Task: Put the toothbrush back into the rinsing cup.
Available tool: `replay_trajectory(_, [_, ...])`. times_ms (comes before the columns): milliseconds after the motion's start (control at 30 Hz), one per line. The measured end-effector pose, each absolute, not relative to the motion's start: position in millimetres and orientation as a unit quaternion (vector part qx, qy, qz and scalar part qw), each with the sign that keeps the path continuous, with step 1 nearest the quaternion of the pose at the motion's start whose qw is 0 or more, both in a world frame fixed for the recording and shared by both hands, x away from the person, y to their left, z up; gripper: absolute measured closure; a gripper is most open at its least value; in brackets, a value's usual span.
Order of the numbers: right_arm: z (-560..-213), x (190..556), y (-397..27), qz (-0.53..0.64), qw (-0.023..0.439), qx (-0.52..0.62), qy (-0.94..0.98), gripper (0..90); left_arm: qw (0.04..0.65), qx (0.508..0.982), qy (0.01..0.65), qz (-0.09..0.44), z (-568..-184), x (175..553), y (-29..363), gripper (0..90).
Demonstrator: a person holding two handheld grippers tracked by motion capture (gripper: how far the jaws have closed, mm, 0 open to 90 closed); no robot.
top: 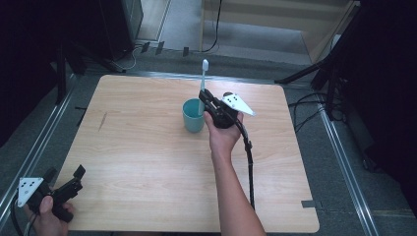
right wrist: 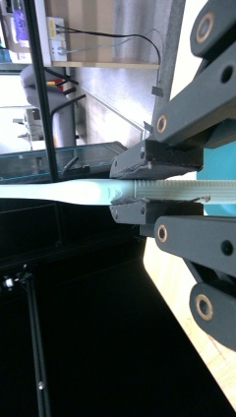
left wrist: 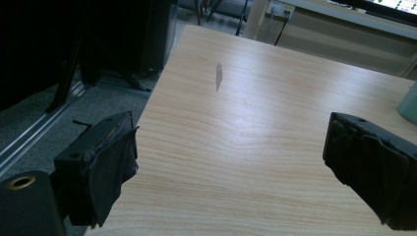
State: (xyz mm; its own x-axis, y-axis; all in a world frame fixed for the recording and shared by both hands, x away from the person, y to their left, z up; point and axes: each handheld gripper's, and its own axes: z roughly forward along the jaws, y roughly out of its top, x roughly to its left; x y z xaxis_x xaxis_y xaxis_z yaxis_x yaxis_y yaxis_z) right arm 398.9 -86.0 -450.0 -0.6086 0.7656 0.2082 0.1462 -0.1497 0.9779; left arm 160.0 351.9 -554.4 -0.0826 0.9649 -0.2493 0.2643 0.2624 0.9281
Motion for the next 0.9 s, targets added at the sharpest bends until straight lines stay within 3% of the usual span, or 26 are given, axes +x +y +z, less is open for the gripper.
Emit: replay_trajectory(900, [-490, 401, -79, 0.605, 0.231, 0.387, 0.657, 79.4, 0.475, 0.483, 0.638, 0.367, -554, 160, 353, 6.4])
